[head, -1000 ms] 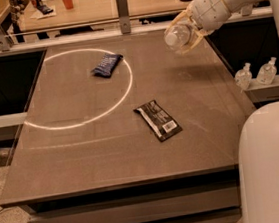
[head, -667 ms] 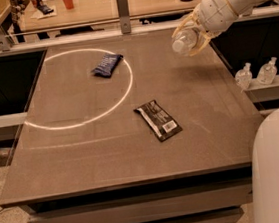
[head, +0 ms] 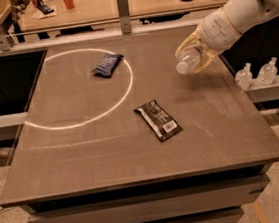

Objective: Knock water bottle over

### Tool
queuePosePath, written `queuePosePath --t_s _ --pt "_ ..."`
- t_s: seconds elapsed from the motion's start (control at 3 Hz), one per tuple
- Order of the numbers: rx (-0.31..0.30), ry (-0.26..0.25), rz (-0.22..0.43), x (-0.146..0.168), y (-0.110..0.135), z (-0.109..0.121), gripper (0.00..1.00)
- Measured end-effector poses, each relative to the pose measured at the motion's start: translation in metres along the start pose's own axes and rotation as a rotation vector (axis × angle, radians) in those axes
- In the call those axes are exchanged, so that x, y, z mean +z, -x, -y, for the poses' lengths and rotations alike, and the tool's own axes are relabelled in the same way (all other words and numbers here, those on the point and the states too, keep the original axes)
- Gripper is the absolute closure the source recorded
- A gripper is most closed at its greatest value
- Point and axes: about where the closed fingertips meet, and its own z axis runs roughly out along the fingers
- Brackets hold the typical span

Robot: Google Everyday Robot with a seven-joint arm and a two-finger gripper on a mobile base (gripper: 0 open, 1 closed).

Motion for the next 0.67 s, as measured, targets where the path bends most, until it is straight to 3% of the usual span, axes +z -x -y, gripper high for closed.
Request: queuePosePath --t_s 0.67 --pt "-0.083 0.138 0.026 0.016 0.025 -0.035 1.0"
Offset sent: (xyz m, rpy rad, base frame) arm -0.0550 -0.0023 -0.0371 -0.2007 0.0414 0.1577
